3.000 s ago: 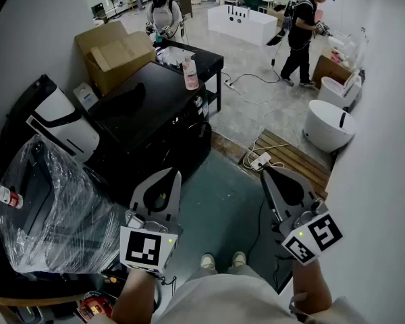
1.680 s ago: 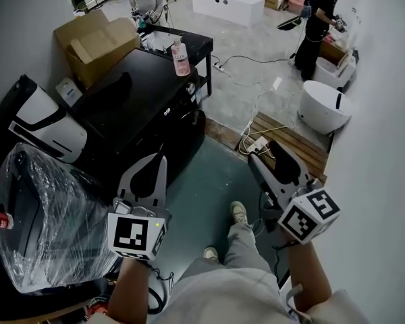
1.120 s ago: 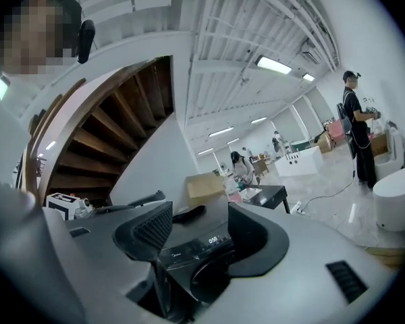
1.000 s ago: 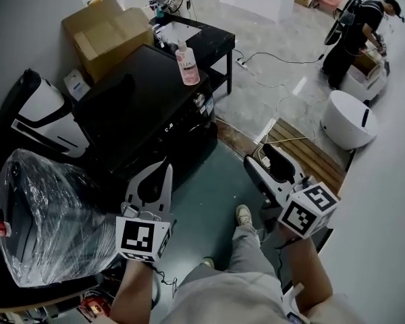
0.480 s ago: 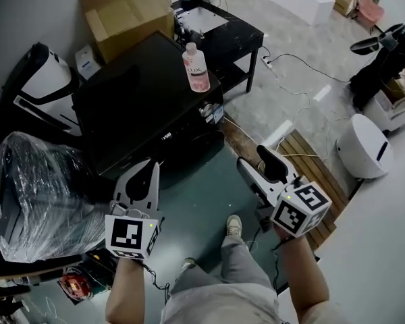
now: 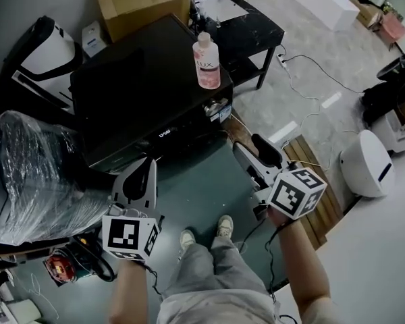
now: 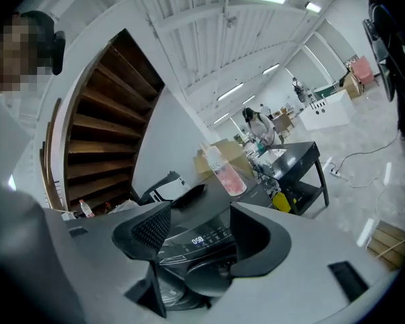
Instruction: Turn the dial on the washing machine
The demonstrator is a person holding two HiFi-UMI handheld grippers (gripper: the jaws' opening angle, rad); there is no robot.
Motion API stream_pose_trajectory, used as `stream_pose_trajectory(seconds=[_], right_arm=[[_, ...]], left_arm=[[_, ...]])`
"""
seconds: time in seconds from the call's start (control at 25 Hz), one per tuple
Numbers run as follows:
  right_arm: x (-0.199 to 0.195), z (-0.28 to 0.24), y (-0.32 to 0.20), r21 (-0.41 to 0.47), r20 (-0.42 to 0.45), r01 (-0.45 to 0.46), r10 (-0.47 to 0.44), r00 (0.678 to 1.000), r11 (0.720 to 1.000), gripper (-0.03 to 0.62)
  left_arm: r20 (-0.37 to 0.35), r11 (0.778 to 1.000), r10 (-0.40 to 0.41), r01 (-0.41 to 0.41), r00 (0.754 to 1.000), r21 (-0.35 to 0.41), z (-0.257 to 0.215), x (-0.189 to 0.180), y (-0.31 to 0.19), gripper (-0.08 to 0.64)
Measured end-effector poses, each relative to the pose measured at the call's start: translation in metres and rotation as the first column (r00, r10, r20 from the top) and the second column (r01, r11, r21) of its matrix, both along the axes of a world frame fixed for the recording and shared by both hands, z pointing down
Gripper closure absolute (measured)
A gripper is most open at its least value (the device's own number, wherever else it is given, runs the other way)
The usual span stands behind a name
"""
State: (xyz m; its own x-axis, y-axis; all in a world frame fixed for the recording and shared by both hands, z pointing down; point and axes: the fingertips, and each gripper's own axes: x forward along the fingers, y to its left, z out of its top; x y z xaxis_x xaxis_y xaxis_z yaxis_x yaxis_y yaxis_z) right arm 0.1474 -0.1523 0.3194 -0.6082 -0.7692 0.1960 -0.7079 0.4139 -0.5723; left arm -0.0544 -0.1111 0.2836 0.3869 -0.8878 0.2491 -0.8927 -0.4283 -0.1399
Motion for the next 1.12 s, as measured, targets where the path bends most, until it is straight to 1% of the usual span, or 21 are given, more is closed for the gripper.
stream_pose_trajectory(seconds=[0.08, 0.2, 0.28, 0.36, 0.44, 0.52, 0.56, 0.68, 0.76, 0.88, 1.0, 1.12], right_arm=[[-0.002, 0.008, -0.009, -0.021, 0.010, 0.004, -0.003, 1.000, 1.000, 0.305], [-0.003, 0.021, -0.025, -0.046, 0.038, -0.013, 0.014, 0.999, 0.999, 0.299], [-0.004, 0.033, -0.037, -0.081, 0.085, -0.033, 0.040, 0.996, 0.996, 0.298], [-0.005, 0.049, -0.048, -0.143, 0.144, -0.061, 0.082, 0.986, 0.988, 0.296], [-0.006, 0.066, -0.057, -0.195, 0.189, -0.084, 0.121, 0.974, 0.977, 0.295], [-0.008, 0.079, -0.068, -0.215, 0.232, -0.097, 0.147, 0.962, 0.972, 0.293], [-0.010, 0.084, -0.073, -0.225, 0.261, -0.105, 0.163, 0.952, 0.969, 0.293], [-0.017, 0.102, -0.091, -0.260, 0.366, -0.117, 0.210, 0.907, 0.959, 0.283], [-0.020, 0.117, -0.101, -0.274, 0.384, -0.121, 0.223, 0.896, 0.954, 0.279], [-0.021, 0.139, -0.117, -0.299, 0.381, -0.130, 0.243, 0.892, 0.945, 0.268], [-0.020, 0.159, -0.132, -0.340, 0.383, -0.149, 0.281, 0.880, 0.928, 0.261], [-0.020, 0.174, -0.151, -0.361, 0.401, -0.155, 0.303, 0.864, 0.920, 0.258]], left_arm=[[-0.014, 1.000, -0.017, 0.017, 1.000, -0.016, 0.008, -0.003, -0.002, 0.540], [-0.008, 0.999, -0.015, 0.015, 1.000, -0.031, 0.026, -0.005, -0.010, 0.540], [-0.008, 0.999, -0.009, 0.009, 1.000, -0.039, 0.041, -0.007, -0.018, 0.540], [-0.009, 0.999, -0.003, 0.002, 1.000, -0.047, 0.057, -0.008, -0.026, 0.540], [-0.004, 0.998, 0.009, -0.009, 1.000, -0.055, 0.072, -0.007, -0.032, 0.540], [0.008, 0.998, 0.025, -0.025, 1.000, -0.058, 0.085, -0.004, -0.037, 0.540], [0.017, 0.998, 0.032, -0.031, 0.999, -0.055, 0.089, -0.002, -0.041, 0.540], [0.028, 0.998, 0.046, -0.045, 0.999, -0.042, 0.101, 0.002, -0.052, 0.540], [0.017, 0.998, 0.054, -0.053, 0.998, -0.040, 0.112, 0.007, -0.061, 0.540], [0.000, 0.997, 0.062, -0.062, 0.998, -0.039, 0.122, 0.013, -0.073, 0.540], [-0.017, 0.997, 0.069, -0.069, 0.997, -0.036, 0.129, 0.016, -0.082, 0.540], [-0.061, 0.998, 0.054, -0.056, 0.997, -0.035, 0.135, 0.019, -0.092, 0.540]])
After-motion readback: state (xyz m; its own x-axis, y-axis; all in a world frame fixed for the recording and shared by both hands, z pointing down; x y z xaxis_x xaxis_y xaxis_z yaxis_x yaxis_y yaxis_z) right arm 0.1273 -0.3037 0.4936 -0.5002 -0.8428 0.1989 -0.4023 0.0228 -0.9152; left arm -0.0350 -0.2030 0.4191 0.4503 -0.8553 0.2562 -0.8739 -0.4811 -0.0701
